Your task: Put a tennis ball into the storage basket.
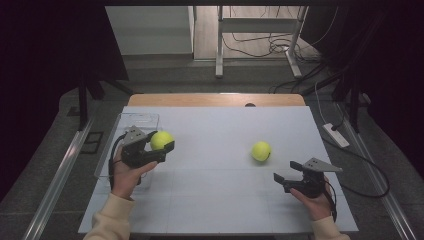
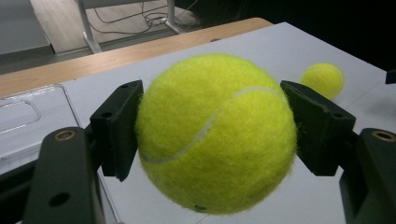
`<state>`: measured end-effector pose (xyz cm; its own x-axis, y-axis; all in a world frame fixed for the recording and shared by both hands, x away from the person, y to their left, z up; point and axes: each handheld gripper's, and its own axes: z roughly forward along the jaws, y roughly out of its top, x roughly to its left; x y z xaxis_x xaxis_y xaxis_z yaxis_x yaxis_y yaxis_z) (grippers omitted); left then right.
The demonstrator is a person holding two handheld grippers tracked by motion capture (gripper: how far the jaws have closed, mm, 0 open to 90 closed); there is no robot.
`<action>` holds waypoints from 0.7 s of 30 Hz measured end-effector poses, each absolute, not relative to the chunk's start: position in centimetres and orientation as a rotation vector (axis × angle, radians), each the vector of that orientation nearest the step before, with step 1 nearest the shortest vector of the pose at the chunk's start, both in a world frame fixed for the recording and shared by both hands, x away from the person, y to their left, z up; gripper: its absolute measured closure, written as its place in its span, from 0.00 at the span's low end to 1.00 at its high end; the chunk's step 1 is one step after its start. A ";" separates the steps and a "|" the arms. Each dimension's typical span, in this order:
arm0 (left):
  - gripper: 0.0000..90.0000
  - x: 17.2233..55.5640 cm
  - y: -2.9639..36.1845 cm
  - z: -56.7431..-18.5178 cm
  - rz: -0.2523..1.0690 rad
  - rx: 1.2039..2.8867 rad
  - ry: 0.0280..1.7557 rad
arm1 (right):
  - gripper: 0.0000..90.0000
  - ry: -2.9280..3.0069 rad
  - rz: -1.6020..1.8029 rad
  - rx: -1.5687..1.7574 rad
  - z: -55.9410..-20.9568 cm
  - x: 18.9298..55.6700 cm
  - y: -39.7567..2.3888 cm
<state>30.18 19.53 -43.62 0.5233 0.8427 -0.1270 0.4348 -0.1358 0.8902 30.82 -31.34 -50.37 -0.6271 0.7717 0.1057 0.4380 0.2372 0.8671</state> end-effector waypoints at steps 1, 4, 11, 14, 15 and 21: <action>0.30 30.3 19.6 -43.7 0.510 1.761 1.075 | 0.16 2.172 1.346 1.117 -50.4 30.8 -31.3; 0.30 30.4 19.6 -43.7 0.510 1.761 1.081 | 0.16 2.171 1.346 1.118 -50.4 30.8 -31.3; 0.30 30.8 20.1 -43.5 0.515 1.756 1.097 | 0.16 2.170 1.346 1.118 -50.4 30.8 -31.4; 0.30 31.0 20.3 -43.4 0.516 1.753 1.102 | 0.16 2.170 1.346 1.119 -50.4 30.8 -31.4; 0.30 31.0 20.4 -43.4 0.517 1.753 1.103 | 0.16 2.170 1.346 1.119 -50.4 30.8 -31.4; 0.30 31.3 20.7 -43.3 0.520 1.747 1.116 | 0.16 2.171 1.343 1.118 -50.4 30.8 -31.3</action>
<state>31.31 20.68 -43.34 0.4901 0.8612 -0.1347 0.4503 -0.1178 0.8851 30.82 -31.34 -50.38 -0.6259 0.7729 0.1043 0.4382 0.2379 0.8668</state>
